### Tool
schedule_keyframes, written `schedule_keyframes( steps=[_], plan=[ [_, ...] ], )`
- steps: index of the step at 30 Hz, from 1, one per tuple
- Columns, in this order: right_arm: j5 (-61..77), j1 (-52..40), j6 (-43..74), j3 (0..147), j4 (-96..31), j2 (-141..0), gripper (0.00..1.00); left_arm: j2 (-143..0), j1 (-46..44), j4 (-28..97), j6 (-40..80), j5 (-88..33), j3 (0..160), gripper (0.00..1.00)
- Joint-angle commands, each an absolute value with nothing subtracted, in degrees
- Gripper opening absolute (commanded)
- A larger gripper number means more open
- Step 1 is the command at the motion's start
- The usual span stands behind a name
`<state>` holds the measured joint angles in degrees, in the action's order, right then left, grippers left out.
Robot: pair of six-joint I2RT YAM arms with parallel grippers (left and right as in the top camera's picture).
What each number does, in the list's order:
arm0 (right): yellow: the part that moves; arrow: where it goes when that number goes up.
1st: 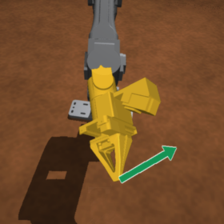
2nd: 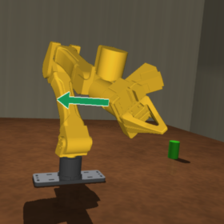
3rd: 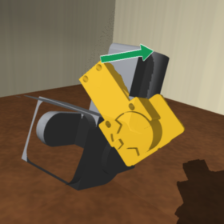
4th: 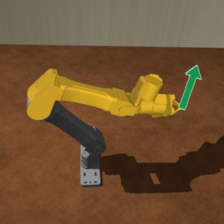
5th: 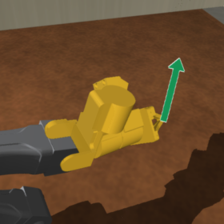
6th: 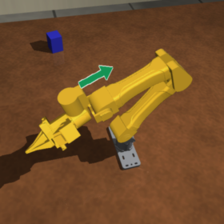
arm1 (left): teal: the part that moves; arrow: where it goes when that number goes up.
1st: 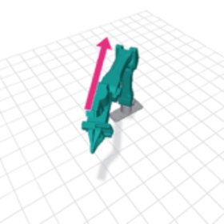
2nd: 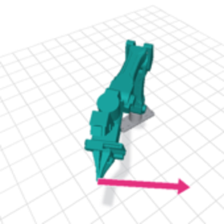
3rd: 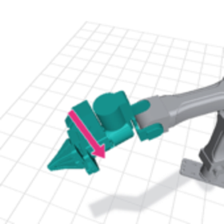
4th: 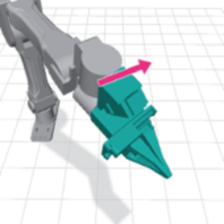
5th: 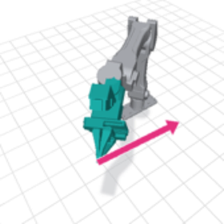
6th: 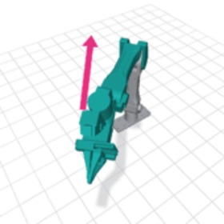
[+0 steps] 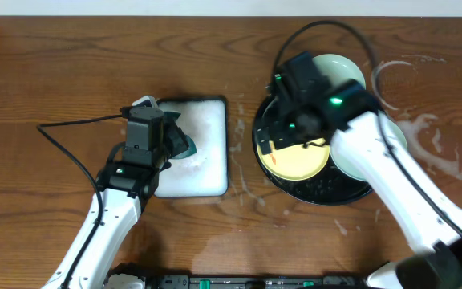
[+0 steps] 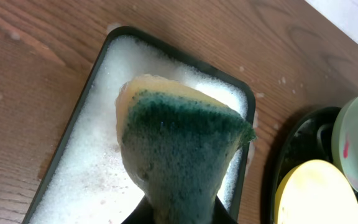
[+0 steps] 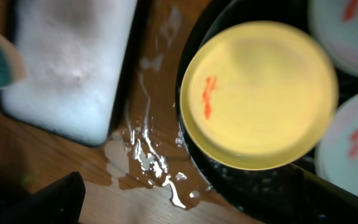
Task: Clean dirty plates on tray and stack at the side
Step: 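Move the right gripper over the yellow plate on the black tray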
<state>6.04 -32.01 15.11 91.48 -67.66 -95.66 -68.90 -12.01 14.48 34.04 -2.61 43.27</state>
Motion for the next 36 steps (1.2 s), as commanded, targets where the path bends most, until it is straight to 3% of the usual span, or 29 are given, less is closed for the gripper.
schedule_keyframes(
  steps=[1,3,7,13,19,24,31,36],
  plan=[
    [8.7,-34.3,17.3,92.1,-66.4,-100.6,0.99,-68.6,-11.7,14.6,33.3,-1.9,44.5,0.08],
    [9.1,-35.2,17.1,92.1,-65.5,-103.1,0.99,-68.6,-11.7,14.6,33.3,-1.9,44.5,0.07],
    [7.3,-36.7,16.5,92.1,-62.8,-106.8,0.85,-68.6,-11.7,14.8,33.3,-1.9,44.5,0.07],
    [-5.1,-37.5,19.4,92.1,-60.8,-111.2,0.74,-68.6,-11.7,15.4,33.3,-1.9,44.5,0.07],
    [-14.5,-35.0,22.5,92.1,-64.6,-112.3,0.75,-68.6,-11.7,15.7,33.2,-1.9,44.5,0.08],
    [-9.0,-29.2,18.7,92.1,-67.5,-111.2,0.75,-68.6,-11.7,15.6,33.3,-1.9,44.5,0.07],
    [11.7,-17.5,-2.7,90.8,-67.9,-111.7,0.74,-68.6,-11.7,15.8,33.3,-1.9,44.5,0.07],
    [13.5,-13.6,-4.2,86.2,-63.5,-111.7,0.7,-68.6,-11.7,15.8,33.3,-1.9,44.5,0.07]
  ],
)
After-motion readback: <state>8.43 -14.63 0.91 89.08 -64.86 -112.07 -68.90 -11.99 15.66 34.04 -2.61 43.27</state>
